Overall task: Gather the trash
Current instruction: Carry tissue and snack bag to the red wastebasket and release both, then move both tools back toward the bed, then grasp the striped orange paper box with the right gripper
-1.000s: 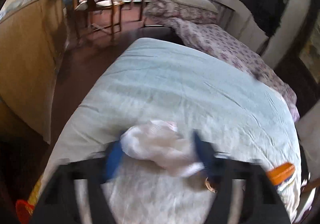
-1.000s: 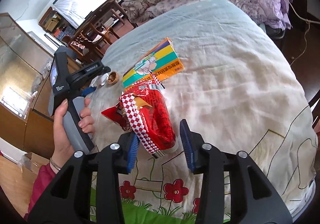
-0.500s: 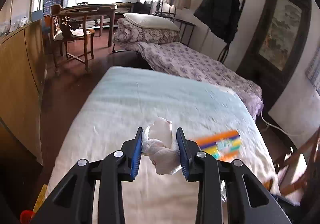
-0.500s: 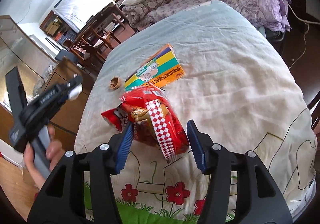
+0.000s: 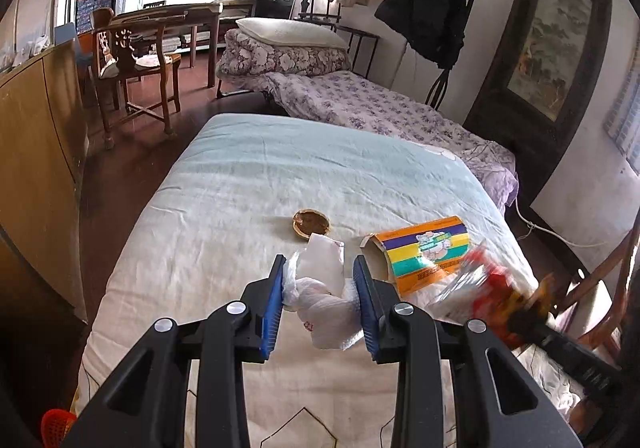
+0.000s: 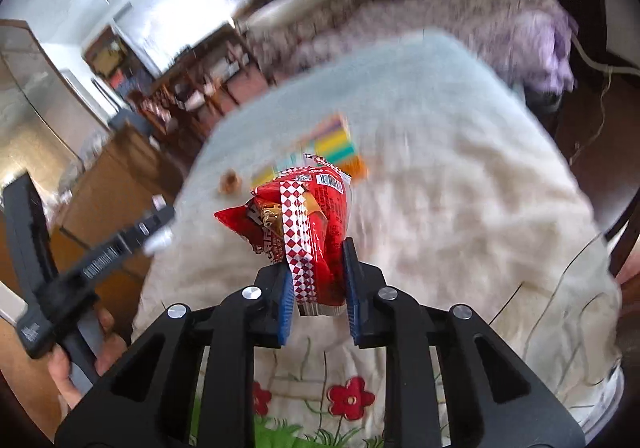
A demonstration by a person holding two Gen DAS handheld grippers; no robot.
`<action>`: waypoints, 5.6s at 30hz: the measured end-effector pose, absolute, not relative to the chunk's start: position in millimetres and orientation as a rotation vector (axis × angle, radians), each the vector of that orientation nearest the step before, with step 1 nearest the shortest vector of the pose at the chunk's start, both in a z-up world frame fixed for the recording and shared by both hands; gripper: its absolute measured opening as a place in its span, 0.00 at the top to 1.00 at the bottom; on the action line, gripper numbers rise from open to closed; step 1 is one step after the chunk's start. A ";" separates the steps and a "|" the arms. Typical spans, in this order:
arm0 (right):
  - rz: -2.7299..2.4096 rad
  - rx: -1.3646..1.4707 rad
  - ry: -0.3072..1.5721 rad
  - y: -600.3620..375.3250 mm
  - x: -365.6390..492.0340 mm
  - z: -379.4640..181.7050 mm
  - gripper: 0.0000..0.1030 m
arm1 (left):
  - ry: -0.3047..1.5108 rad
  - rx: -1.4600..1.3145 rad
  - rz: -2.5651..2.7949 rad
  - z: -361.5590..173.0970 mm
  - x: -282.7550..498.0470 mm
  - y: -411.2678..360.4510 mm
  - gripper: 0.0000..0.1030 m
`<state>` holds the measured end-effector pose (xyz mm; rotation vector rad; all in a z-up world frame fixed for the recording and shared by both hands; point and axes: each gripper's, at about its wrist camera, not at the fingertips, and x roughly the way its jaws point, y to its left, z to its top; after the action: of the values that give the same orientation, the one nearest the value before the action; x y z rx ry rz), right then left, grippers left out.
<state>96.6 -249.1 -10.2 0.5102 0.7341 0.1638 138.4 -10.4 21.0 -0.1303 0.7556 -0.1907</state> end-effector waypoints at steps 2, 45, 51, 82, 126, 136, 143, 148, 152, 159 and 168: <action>0.183 0.534 0.713 -252.7 94.4 -7.4 0.78 | 0.733 -0.130 -0.198 24.1 132.6 -10.0 0.67; 0.417 0.432 0.585 -170.4 -37.9 64.2 0.77 | 0.510 -0.181 -0.006 118.2 -105.5 147.9 0.66; 0.504 0.382 0.594 -129.8 -53.3 78.8 0.77 | 0.543 -0.219 0.072 101.0 -132.1 201.8 0.65; 0.824 -0.085 0.976 152.4 -52.8 -12.8 0.73 | 0.934 -0.302 0.612 -88.0 -231.4 398.6 0.08; 0.410 0.339 0.633 -140.8 -38.6 52.0 0.43 | 0.620 0.272 0.219 73.5 -128.0 99.5 0.06; 0.235 0.462 0.705 -220.1 10.9 4.3 0.42 | 0.650 0.345 0.104 45.7 -49.1 31.5 0.06; 0.168 0.507 0.739 -245.3 45.8 -12.2 0.42 | 0.687 0.349 0.043 25.9 12.2 -2.0 0.06; 0.117 0.579 0.778 -262.9 86.3 -22.7 0.38 | 0.785 0.270 -0.045 16.7 57.0 -9.7 0.06; 0.080 0.634 0.824 -275.6 119.3 -26.7 0.38 | 0.854 0.059 -0.098 5.8 105.5 4.1 0.06; 0.096 0.710 0.898 -279.6 155.4 -41.6 0.38 | 0.975 -0.209 -0.086 -14.7 125.8 37.9 0.06; 0.219 0.782 0.942 -249.8 169.6 -48.3 0.36 | 1.014 -0.148 -0.075 -21.2 122.4 26.7 0.06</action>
<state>169.6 -249.8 -48.3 0.7818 0.9421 0.2193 122.4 26.7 -21.2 -0.1477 1.0140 -0.0753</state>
